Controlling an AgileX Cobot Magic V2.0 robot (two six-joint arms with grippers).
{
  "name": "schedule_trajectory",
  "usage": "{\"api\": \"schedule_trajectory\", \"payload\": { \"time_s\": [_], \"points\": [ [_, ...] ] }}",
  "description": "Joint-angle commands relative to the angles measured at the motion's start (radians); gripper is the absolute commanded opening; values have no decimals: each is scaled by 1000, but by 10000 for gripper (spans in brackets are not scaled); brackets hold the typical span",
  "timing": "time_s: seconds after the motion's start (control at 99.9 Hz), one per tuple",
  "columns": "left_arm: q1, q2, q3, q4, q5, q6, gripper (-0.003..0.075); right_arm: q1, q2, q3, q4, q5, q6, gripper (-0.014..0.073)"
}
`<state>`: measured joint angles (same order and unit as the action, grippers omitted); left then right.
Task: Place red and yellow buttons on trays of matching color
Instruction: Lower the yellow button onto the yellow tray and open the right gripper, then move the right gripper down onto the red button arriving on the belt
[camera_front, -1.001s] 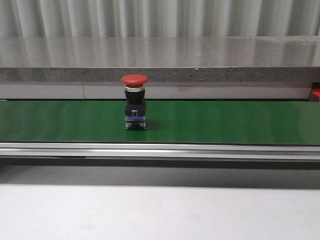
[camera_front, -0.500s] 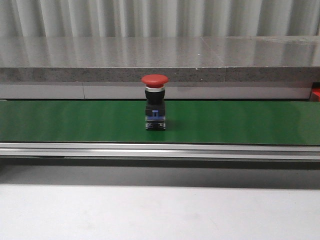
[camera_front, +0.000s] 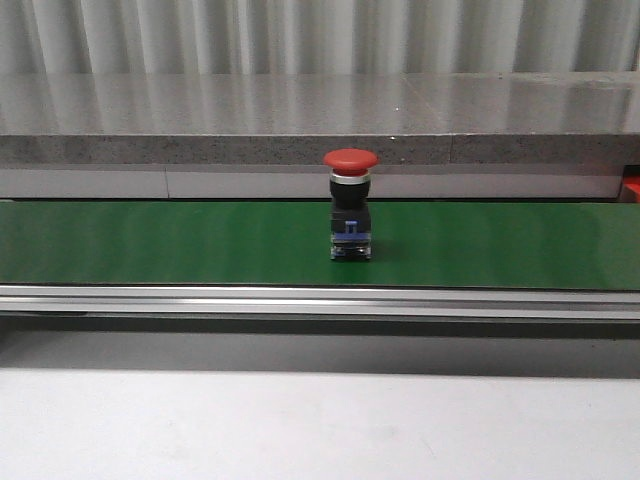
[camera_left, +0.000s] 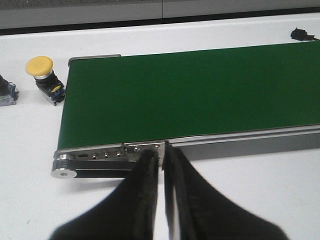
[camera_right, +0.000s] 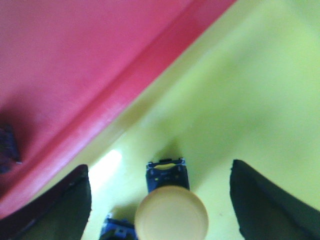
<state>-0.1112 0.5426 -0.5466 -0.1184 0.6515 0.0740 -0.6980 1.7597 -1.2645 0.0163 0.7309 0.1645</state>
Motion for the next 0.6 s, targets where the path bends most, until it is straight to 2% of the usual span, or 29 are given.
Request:
{"api": "schedule_trajectory", "payload": {
  "time_s": [0.0,0.23,0.59],
  "points": [
    [-9,1,-27,-14,-71,0,-6,18,-116,-21,-7,-37,1,573],
    [-9,1,-27,-14,-71,0,-6,135,-279,-21,-7,14,1,573],
    [-9,1,-27,-14,-71,0,-6,461,-432,-21,-5,214,-38,573]
  ]
}}
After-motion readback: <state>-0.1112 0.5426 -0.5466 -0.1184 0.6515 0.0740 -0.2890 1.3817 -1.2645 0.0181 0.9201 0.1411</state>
